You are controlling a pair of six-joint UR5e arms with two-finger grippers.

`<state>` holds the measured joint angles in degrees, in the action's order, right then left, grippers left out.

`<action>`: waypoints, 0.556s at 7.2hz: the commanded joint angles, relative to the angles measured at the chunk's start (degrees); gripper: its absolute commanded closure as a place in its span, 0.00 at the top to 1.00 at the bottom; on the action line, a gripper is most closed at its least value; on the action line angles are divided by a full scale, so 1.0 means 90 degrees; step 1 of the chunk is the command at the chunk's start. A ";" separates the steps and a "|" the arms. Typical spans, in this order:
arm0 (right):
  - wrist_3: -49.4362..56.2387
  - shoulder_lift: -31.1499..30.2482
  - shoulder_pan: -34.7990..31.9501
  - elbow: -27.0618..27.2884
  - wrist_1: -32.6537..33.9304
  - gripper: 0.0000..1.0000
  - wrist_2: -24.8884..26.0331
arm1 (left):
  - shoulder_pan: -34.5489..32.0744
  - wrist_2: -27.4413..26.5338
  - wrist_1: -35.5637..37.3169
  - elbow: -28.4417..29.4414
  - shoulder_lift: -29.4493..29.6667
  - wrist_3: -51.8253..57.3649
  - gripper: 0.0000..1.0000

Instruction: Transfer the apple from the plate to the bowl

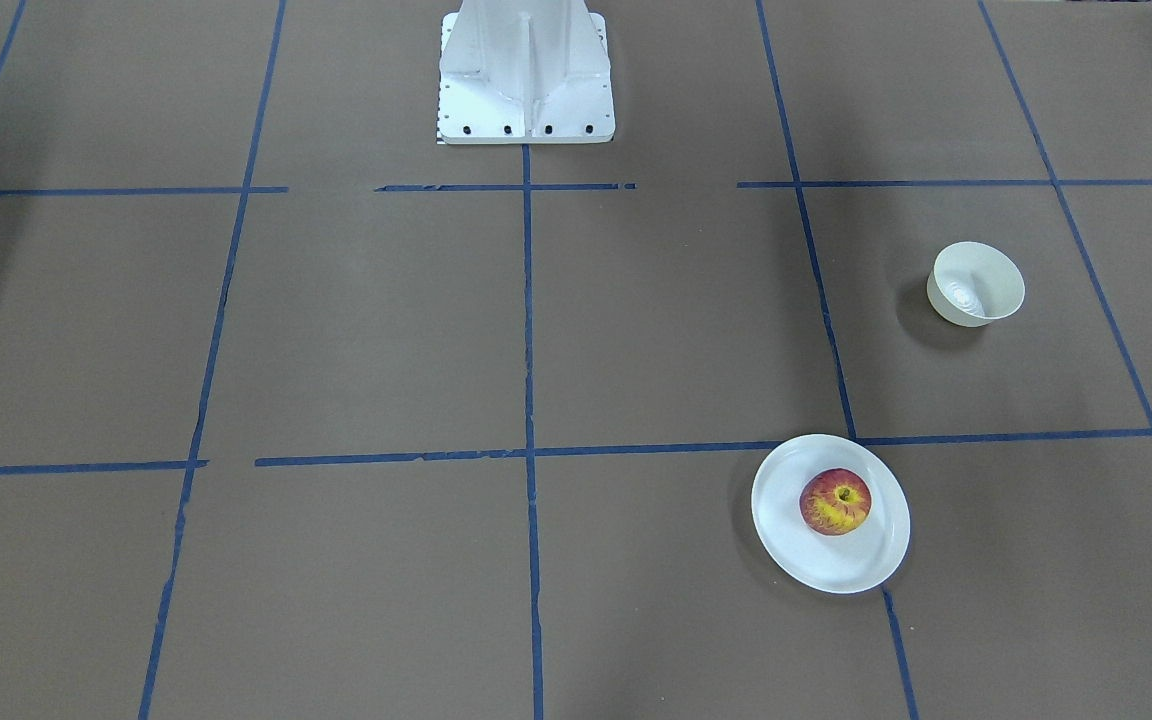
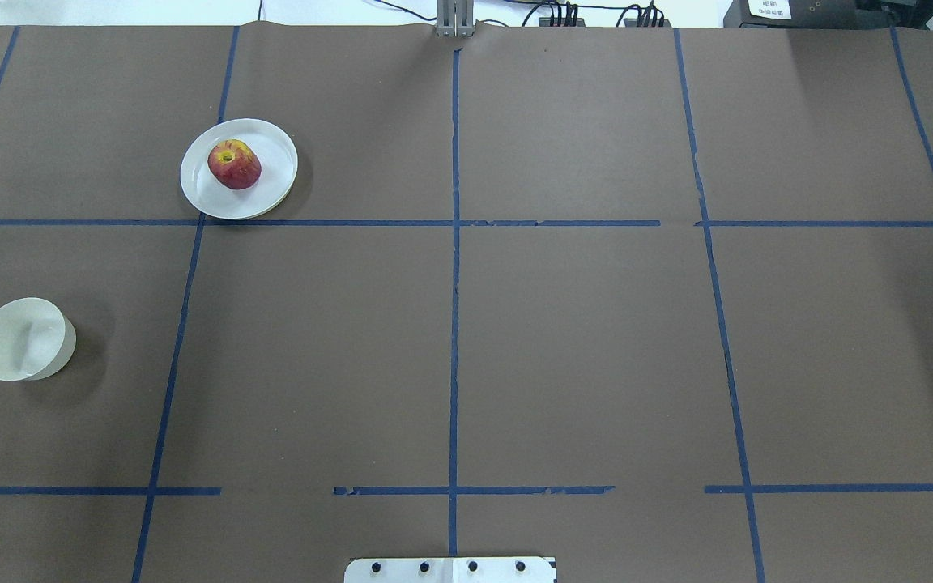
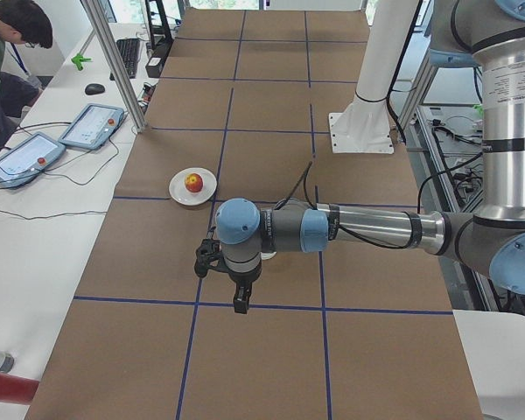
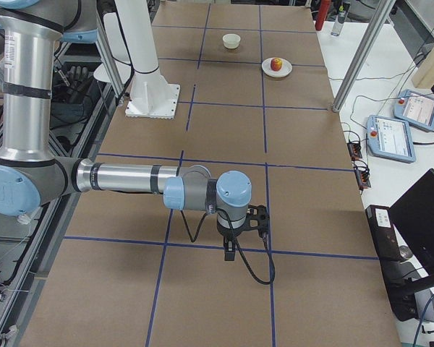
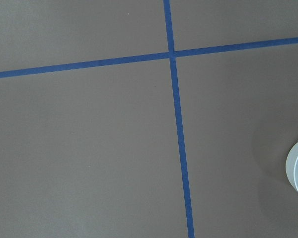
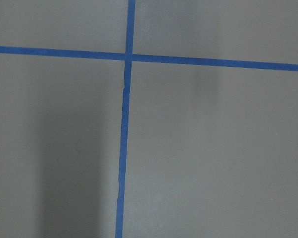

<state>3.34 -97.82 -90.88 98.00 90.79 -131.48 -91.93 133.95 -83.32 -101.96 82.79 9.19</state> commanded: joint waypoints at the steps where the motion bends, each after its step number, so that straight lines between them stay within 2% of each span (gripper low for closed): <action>1: 0.0000 0.0000 0.0000 0.0000 0.0000 1.00 0.0000 | -0.0010 0.0010 -0.0010 -0.0076 0.0000 0.0005 1.00; 4: 0.0000 0.0000 0.0000 0.0000 0.0000 1.00 0.0000 | 0.0019 0.0010 -0.0155 -0.0058 0.0029 0.0053 1.00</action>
<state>3.34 -97.82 -90.88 98.00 90.79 -131.48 -91.89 133.97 -83.79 -102.36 82.92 9.33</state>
